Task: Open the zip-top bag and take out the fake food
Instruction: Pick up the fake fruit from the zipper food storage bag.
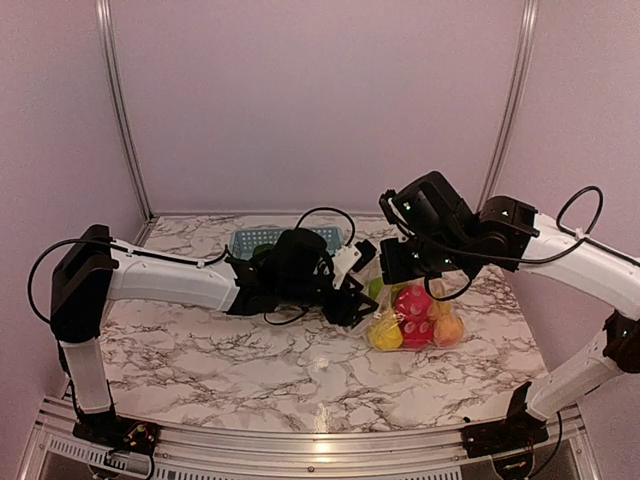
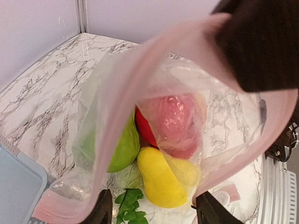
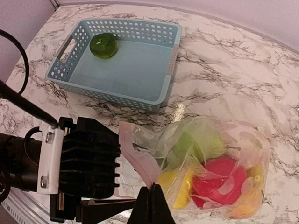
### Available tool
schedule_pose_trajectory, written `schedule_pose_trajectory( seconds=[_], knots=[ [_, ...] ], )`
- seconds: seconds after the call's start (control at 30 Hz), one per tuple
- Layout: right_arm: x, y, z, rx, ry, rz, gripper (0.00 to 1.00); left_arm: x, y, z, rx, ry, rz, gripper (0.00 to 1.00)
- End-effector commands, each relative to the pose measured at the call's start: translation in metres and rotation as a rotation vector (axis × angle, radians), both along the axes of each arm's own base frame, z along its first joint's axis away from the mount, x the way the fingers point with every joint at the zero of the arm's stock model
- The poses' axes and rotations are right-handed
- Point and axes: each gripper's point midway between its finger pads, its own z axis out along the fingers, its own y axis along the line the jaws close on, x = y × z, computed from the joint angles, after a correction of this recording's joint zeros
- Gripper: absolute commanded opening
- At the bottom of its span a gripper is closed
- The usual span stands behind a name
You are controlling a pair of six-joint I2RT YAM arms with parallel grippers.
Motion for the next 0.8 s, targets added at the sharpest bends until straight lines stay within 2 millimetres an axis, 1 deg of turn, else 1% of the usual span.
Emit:
schedule_pose_trajectory(
  seconds=[0.0,0.07,0.2,0.23,0.3,0.4,0.47,0.53,0.57,0.63,0.77],
  knots=[
    [-0.028,0.013,0.018,0.046,-0.008,0.047,0.00,-0.011,0.006,0.008,-0.022,-0.005,-0.029,0.62],
    [-0.034,0.018,0.017,0.041,-0.008,0.064,0.00,-0.018,0.008,0.005,-0.029,0.007,-0.041,0.62],
    [-0.034,0.016,0.008,0.002,0.006,0.056,0.00,-0.028,0.022,0.007,-0.066,0.006,-0.047,0.62],
    [-0.034,0.015,0.007,-0.005,0.006,0.055,0.00,-0.027,0.026,0.006,-0.062,0.000,-0.031,0.62],
    [-0.035,0.016,0.006,-0.011,0.007,0.065,0.00,-0.024,0.034,-0.003,-0.018,-0.010,-0.002,0.62],
    [-0.038,0.024,0.001,-0.020,0.025,0.105,0.00,-0.022,0.039,-0.013,0.009,-0.022,0.014,0.62],
    [-0.043,0.030,-0.001,-0.033,0.026,0.132,0.00,-0.020,0.040,-0.017,0.010,-0.029,0.027,0.62],
    [-0.046,0.030,-0.005,-0.045,0.036,0.141,0.00,-0.021,0.037,-0.020,0.013,-0.025,0.016,0.61],
    [-0.046,0.030,-0.006,-0.047,0.039,0.140,0.02,-0.022,0.034,-0.021,0.011,-0.021,0.006,0.61],
    [-0.046,0.031,-0.005,-0.037,0.036,0.134,0.11,-0.028,0.028,-0.023,0.021,-0.046,-0.030,0.61],
    [-0.041,0.023,0.005,-0.003,0.005,0.079,0.40,-0.031,0.021,-0.031,0.028,-0.036,-0.047,0.61]
  ],
)
